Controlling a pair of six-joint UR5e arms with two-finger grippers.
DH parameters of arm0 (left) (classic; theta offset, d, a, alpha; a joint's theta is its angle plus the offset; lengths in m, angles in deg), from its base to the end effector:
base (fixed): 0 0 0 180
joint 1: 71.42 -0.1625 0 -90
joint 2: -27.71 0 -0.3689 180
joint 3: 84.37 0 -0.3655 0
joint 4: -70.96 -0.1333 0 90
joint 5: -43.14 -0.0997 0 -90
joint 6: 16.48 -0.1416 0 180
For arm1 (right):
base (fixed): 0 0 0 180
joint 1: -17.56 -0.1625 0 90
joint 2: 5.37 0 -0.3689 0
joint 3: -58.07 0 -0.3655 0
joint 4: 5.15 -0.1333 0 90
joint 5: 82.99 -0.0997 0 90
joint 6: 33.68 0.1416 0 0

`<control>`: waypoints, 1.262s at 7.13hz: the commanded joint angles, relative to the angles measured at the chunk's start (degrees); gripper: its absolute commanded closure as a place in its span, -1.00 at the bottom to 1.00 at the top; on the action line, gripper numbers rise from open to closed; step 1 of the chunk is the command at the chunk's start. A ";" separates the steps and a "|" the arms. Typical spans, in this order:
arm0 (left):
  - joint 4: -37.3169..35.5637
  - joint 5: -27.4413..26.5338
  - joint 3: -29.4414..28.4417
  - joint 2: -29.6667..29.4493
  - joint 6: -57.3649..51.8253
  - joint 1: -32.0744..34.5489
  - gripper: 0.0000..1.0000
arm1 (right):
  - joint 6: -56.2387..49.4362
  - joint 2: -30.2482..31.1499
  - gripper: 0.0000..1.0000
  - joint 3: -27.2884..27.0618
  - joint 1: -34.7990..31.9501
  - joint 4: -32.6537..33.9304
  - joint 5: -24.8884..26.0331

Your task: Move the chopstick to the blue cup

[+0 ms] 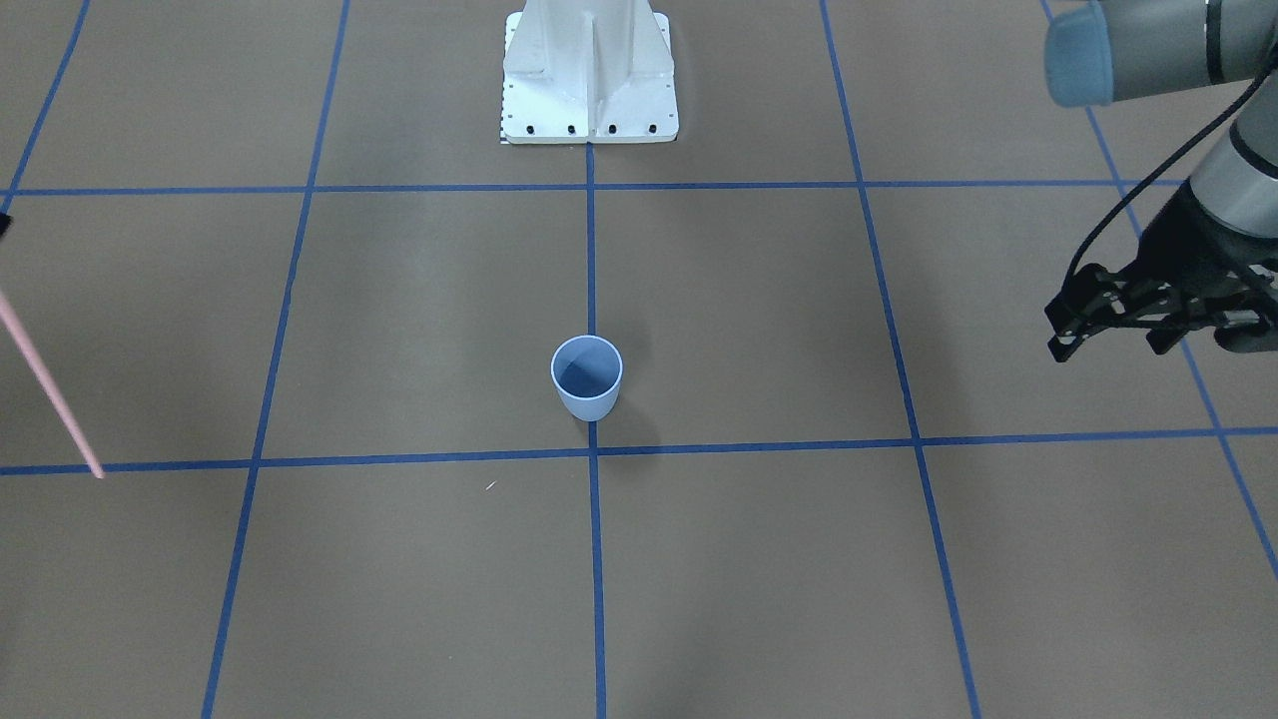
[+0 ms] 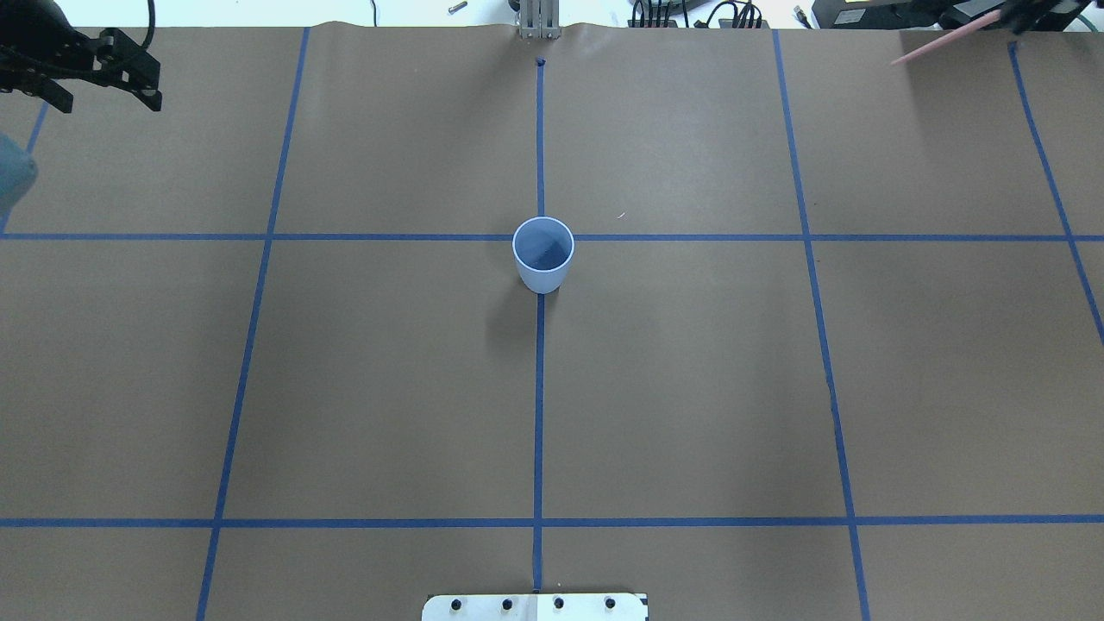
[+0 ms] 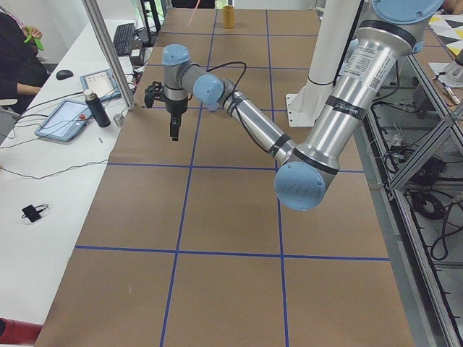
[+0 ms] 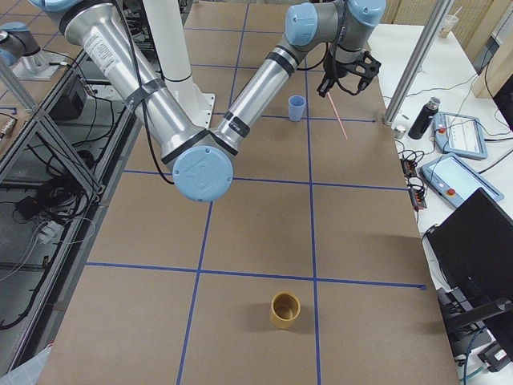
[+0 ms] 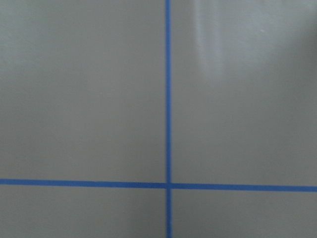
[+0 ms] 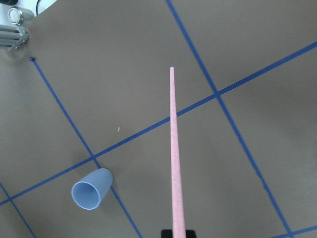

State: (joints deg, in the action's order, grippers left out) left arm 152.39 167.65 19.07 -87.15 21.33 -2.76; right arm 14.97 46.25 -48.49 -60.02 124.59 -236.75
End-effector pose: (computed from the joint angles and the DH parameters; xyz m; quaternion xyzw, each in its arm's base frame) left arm 0.1639 -0.5655 0.3226 0.0716 0.3703 -0.0569 0.9244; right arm -0.1125 -0.5401 0.1868 -0.1692 -0.5080 0.1953 0.8217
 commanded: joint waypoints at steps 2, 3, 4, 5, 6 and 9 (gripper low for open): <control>0.40 0.12 -4.29 1.03 -7.83 2.53 -0.98 | 30.82 -5.80 1.00 2.06 13.03 -20.55 0.20; 0.40 0.12 -4.47 1.12 -7.84 2.62 -0.98 | 35.41 -9.66 1.00 2.15 17.85 -20.66 4.65; 0.40 0.12 -4.47 1.82 -7.92 2.62 -0.98 | 39.29 -12.13 1.00 2.58 22.34 -20.84 7.21; 0.49 0.12 -5.61 1.83 -8.01 2.79 -0.98 | 39.50 -12.51 1.00 2.59 25.34 -20.92 8.63; 0.57 0.12 -7.36 1.83 -10.27 3.49 -0.98 | 39.50 -12.60 1.00 2.93 27.03 -21.01 9.08; 2.07 0.38 -9.04 1.91 -11.61 4.81 -0.98 | 42.92 -12.69 1.00 8.10 30.55 -30.30 10.13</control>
State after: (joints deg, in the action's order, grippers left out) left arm 153.92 167.83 10.41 -85.30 10.01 1.69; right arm 56.43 33.61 -42.70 -31.08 98.41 -227.42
